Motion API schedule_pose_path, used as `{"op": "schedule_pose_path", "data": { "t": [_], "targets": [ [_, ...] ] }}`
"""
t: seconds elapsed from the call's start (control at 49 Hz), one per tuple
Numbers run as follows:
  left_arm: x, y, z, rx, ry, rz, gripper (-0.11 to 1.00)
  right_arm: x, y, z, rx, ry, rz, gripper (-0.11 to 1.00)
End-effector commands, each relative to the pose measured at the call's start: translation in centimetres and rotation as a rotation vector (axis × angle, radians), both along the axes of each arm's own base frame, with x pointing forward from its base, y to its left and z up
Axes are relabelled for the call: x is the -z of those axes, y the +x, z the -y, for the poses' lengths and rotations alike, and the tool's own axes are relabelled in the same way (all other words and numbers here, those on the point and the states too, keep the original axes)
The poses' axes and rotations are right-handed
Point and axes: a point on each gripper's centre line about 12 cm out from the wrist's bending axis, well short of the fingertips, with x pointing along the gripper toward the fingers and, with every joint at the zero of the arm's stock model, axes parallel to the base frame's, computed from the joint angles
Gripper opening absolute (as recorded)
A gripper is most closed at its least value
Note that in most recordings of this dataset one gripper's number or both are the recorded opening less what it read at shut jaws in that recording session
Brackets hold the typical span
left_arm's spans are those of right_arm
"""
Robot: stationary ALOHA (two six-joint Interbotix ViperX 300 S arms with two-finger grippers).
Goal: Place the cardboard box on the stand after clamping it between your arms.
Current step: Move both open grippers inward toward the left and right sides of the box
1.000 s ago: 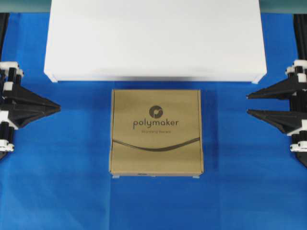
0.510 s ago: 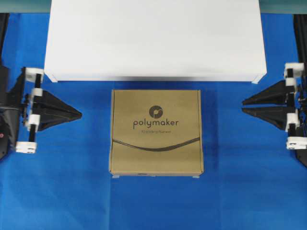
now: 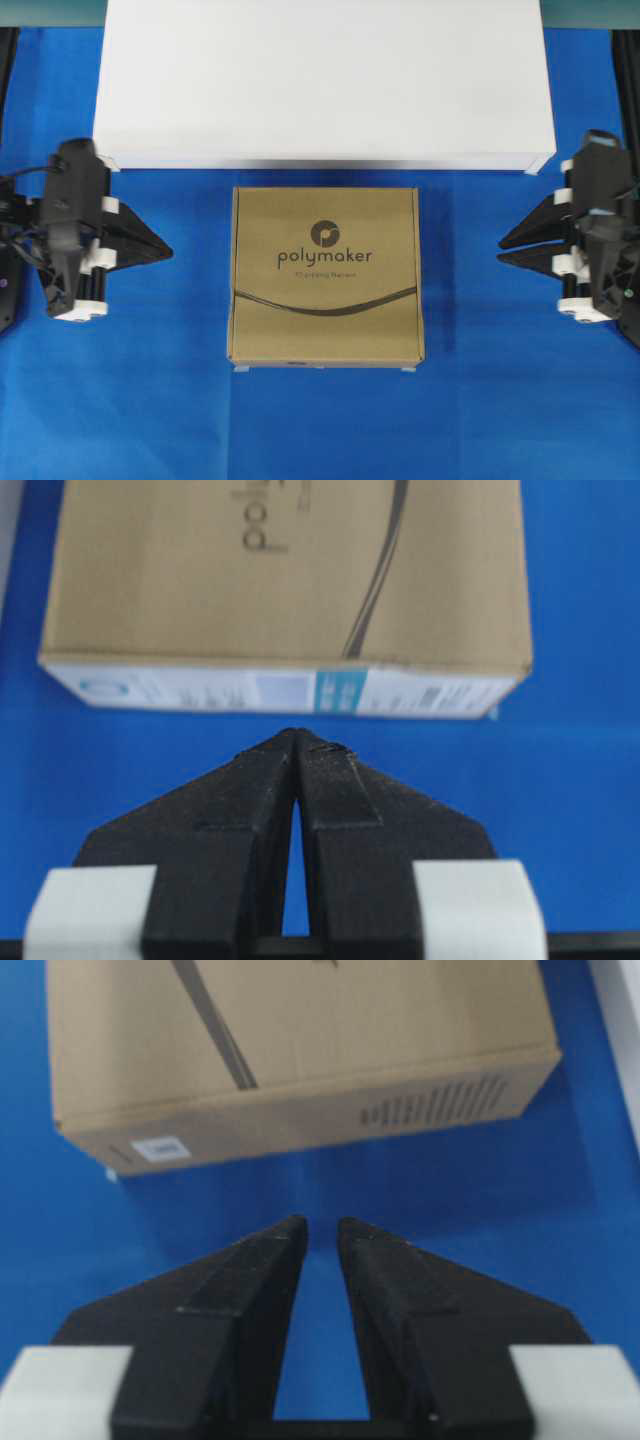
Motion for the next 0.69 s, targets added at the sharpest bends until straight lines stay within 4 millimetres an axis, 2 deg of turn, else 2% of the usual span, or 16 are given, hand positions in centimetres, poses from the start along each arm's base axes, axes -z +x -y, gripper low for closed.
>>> {"op": "schedule_pose_path", "data": {
  "t": [0.0,0.163,0.265,0.326,0.388,0.469,0.51,0.571,0.612,0.673],
  "targets": [
    [-0.5,0.7,0.1,0.007,0.004,-0.015,0.00,-0.5,0.8,0.1,0.005,-0.001,-0.008,0.08],
    [0.4,1.1,0.1,0.000,-0.004,-0.078,0.00,0.9,1.2,0.2,-0.004,-0.004,-0.135,0.20],
    [1.1,1.3,0.1,0.004,0.002,-0.106,0.04,1.7,1.2,0.2,-0.007,-0.006,-0.204,0.43],
    [1.7,1.3,0.1,0.004,0.002,-0.124,0.17,2.0,1.3,0.2,-0.006,-0.002,-0.237,0.61],
    [2.3,1.4,0.1,0.004,0.000,-0.138,0.35,2.5,1.3,0.2,-0.005,0.000,-0.261,0.78],
    [3.4,1.6,0.1,0.004,-0.002,-0.153,0.60,3.2,1.2,0.2,-0.010,-0.004,-0.296,0.95],
    [3.9,1.7,0.1,-0.002,-0.008,-0.159,0.72,3.7,1.1,0.2,-0.016,-0.011,-0.315,0.99],
    [4.7,2.0,0.0,-0.005,-0.010,-0.175,0.84,4.4,1.1,0.3,-0.022,-0.024,-0.339,0.99],
    [5.1,2.1,0.0,-0.005,-0.010,-0.184,0.87,4.8,1.2,0.4,-0.031,-0.035,-0.355,0.98],
    [5.8,2.4,-0.1,-0.008,-0.011,-0.201,0.84,5.4,1.3,0.4,-0.040,-0.042,-0.379,0.97]
  ]
}}
